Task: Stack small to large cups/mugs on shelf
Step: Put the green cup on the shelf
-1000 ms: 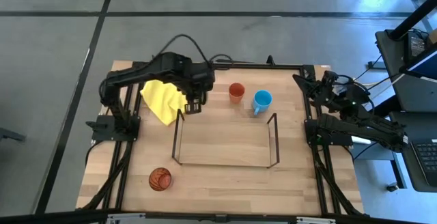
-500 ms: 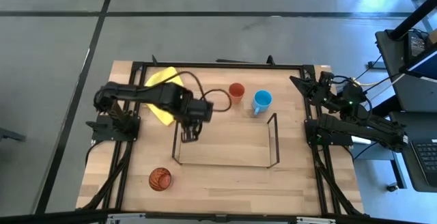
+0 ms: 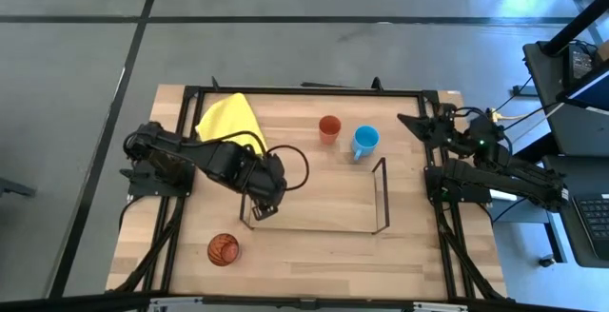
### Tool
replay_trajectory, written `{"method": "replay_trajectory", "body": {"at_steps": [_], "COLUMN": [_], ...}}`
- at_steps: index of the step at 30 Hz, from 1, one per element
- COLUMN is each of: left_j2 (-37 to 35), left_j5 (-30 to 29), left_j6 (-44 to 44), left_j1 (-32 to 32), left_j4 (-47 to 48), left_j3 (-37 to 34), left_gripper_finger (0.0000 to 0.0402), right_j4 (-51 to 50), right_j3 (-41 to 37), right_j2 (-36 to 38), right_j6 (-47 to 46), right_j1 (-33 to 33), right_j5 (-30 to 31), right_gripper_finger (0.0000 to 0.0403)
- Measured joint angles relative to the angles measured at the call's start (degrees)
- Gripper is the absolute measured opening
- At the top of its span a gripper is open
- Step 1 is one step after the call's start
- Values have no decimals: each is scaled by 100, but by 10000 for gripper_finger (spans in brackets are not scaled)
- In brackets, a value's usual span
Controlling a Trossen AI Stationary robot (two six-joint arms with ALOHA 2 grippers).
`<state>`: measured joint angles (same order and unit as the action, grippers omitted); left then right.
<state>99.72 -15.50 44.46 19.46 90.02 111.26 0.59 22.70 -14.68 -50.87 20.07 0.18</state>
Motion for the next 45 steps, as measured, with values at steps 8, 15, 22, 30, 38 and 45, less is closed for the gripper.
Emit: {"method": "replay_trajectory", "body": {"at_steps": [8, 15, 22, 30, 38, 45], "left_j2": [207, 312, 311, 311, 311, 354], "left_j5": [-4, 137, 127, 102, 30, 211], "left_j6": [110, 171, 567, 1073, 1094, 1048], "left_j1": [-82, -47, 45, 157, 64, 33], "left_j4": [-38, -408, -522, -511, -476, -528], "left_j3": [-414, -514, -514, -514, -514, -514], "left_gripper_finger": [0, 0, 0, 0, 2, 23], "right_j4": [34, 38, 37, 36, 36, 36], "right_j3": [0, 0, 0, 0, 0, 0], "right_j2": [-2, -4, -4, -4, -4, -4], "right_j6": [-466, -736, -706, -559, -592, -604], "right_j1": [-2, -122, -503, -680, -686, -686], "right_j5": [-755, -915, -843, -583, -581, -583], "right_gripper_finger": [120, 120, 119, 119, 119, 120]}}
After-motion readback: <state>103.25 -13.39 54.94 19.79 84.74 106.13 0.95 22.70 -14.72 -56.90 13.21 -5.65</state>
